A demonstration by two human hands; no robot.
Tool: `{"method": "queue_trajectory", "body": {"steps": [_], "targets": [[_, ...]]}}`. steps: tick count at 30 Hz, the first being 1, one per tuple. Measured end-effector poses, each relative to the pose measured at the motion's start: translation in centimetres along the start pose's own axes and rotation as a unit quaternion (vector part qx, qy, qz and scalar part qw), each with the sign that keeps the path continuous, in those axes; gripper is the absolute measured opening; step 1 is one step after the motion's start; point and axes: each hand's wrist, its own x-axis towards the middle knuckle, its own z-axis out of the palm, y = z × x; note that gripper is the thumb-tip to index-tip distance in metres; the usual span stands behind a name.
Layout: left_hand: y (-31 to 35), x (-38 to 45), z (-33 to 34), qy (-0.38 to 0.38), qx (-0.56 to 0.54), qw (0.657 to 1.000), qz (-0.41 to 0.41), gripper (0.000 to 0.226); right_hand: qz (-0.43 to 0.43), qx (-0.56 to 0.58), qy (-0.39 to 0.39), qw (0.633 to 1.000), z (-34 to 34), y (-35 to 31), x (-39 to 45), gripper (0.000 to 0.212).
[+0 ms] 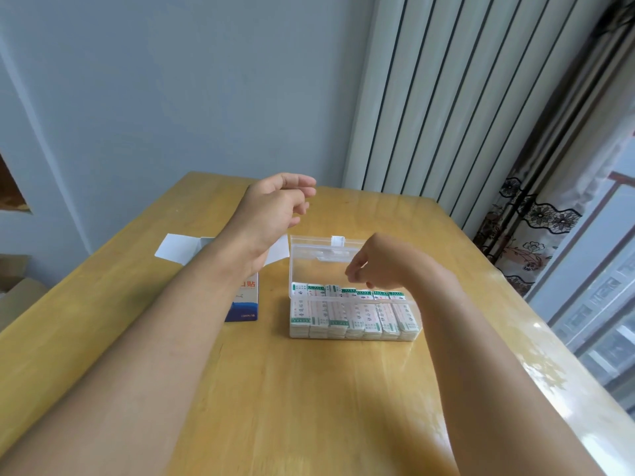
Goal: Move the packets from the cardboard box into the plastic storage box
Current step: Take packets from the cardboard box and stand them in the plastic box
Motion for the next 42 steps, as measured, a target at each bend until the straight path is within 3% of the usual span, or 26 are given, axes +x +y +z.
{"method": "queue_trajectory", "body": {"steps": [7,14,19,28,42], "targets": [[-0.1,-0.1,0.4,-0.011,0.008,1.000,-0.003,0.039,-0.009,-0.034,-0.062,0.997,1.1,0.3,0.7,0.022],[-0.4,0.2,0.5,-0.008,0.008,1.000,-0.006,0.039,-0.026,-0.015,-0.054,0.998,0.6,0.5,0.5,0.020],[-0.6,0.2,0.7,-0.014,0.015,1.000,-0.009,0.040,-0.047,-0.038,-0.081,0.995,0.7,0.0,0.1,0.034],[-0.7,0.1,0.9,-0.017,0.014,1.000,-0.012,0.040,-0.062,-0.052,-0.091,0.993,0.4,-0.7,-0.6,0.040],[-0.5,-0.1,1.0,-0.019,0.021,1.000,-0.007,0.040,-0.043,-0.047,-0.086,0.994,0.7,-0.6,-0.2,0.036]]}}
